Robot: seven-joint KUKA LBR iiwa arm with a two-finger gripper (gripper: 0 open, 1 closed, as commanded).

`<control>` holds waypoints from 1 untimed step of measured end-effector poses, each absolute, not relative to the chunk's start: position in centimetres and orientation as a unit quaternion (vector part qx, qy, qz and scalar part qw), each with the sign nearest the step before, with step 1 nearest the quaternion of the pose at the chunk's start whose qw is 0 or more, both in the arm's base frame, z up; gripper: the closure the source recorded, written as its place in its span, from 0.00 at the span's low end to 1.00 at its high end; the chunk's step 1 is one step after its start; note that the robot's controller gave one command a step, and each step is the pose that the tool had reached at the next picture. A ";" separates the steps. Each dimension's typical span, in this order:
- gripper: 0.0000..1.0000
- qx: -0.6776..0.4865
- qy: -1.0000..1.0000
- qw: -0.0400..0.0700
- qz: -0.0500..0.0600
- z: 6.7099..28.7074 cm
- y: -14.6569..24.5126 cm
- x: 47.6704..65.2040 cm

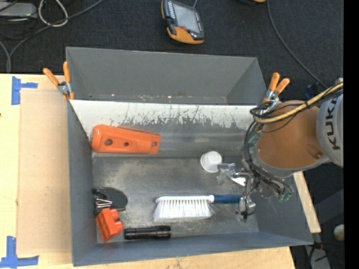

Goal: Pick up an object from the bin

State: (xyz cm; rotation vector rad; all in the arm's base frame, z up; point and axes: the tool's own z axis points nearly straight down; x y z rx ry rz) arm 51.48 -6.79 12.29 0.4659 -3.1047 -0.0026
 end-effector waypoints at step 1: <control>0.00 0.149 -0.989 0.001 -0.001 12.3 -6.8 51.5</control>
Offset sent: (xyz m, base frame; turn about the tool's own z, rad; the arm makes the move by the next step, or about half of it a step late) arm 0.0000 0.0000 0.0000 0.0000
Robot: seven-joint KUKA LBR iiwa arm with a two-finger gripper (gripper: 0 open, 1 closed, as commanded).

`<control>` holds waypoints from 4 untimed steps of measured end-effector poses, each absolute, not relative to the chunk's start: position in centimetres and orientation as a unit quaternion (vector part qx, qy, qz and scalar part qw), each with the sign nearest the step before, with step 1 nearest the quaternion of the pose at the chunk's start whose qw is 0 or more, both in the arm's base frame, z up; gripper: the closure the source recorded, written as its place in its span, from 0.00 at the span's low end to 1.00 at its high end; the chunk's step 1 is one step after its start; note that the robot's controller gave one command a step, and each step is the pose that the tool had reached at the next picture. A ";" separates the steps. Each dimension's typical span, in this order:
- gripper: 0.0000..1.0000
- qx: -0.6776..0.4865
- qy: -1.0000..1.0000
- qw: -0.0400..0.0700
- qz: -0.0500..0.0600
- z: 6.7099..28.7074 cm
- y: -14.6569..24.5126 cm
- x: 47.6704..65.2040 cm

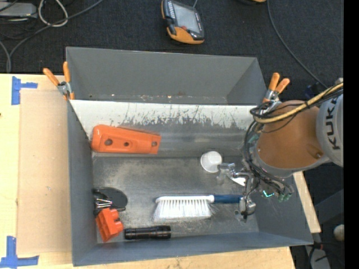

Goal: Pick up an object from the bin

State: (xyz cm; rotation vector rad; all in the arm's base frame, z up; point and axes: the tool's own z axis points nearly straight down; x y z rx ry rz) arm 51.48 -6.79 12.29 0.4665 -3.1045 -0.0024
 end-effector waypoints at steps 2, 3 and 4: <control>0.00 0.149 -0.989 0.001 -0.001 12.3 -6.8 51.5; 0.00 0.149 -0.989 0.001 -0.001 12.3 -6.8 51.5; 0.00 0.149 -0.989 0.001 -0.001 12.3 -6.8 51.5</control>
Offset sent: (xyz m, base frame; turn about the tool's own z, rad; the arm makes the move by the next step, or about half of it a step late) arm 0.0000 0.0000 0.0000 0.0000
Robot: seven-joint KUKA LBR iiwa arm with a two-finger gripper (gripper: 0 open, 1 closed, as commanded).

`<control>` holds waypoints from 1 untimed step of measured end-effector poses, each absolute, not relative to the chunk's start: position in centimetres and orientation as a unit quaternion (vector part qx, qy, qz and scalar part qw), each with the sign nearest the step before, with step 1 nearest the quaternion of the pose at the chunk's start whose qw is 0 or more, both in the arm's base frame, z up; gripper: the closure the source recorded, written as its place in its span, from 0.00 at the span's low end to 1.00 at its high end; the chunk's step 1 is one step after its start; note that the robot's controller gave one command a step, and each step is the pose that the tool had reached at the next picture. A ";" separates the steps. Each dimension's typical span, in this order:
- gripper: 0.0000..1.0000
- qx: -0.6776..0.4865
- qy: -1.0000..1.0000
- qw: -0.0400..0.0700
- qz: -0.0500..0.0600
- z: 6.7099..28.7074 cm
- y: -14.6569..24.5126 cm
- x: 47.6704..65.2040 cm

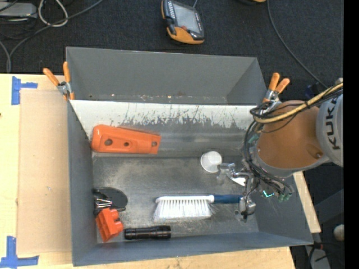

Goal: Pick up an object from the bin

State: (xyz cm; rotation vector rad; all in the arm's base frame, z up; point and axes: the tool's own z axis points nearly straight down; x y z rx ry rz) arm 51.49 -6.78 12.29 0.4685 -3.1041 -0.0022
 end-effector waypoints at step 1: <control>0.00 0.149 -0.989 0.001 -0.001 12.3 -6.8 51.5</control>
Offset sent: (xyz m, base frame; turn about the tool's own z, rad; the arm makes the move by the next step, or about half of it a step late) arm 0.0000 0.0000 0.0000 0.0000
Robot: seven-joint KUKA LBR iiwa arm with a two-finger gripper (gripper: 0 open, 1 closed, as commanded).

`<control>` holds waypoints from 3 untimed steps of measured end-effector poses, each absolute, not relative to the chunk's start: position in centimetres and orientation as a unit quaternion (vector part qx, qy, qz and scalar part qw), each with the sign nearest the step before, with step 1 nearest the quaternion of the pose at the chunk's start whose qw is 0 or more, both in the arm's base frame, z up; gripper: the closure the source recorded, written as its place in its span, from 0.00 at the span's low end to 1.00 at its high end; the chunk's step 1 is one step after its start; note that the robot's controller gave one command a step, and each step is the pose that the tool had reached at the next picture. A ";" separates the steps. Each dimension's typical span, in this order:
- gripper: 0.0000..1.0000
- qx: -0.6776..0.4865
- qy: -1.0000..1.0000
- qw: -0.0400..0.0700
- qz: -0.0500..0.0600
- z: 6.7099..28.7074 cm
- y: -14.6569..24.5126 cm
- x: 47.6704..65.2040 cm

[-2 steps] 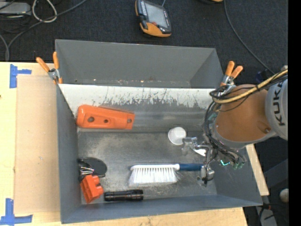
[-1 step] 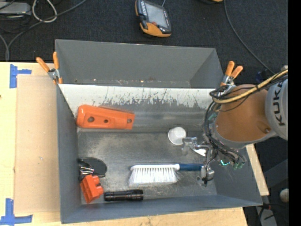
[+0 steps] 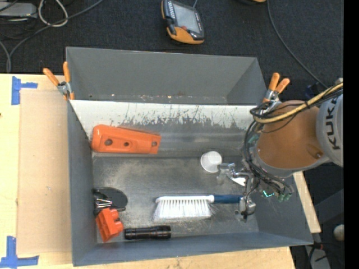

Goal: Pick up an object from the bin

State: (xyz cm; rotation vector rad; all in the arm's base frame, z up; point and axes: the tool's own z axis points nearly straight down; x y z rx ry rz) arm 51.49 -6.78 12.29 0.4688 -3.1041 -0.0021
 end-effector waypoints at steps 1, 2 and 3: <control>0.00 0.149 -0.989 0.001 -0.001 12.3 -6.8 51.5; 0.00 0.081 -0.997 0.004 -0.001 6.7 -10.5 50.5; 1.00 0.083 -0.997 0.002 -0.001 6.9 -10.3 50.6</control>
Offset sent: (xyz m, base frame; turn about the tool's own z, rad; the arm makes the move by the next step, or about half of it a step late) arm -0.0088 -0.0363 -0.0529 0.1362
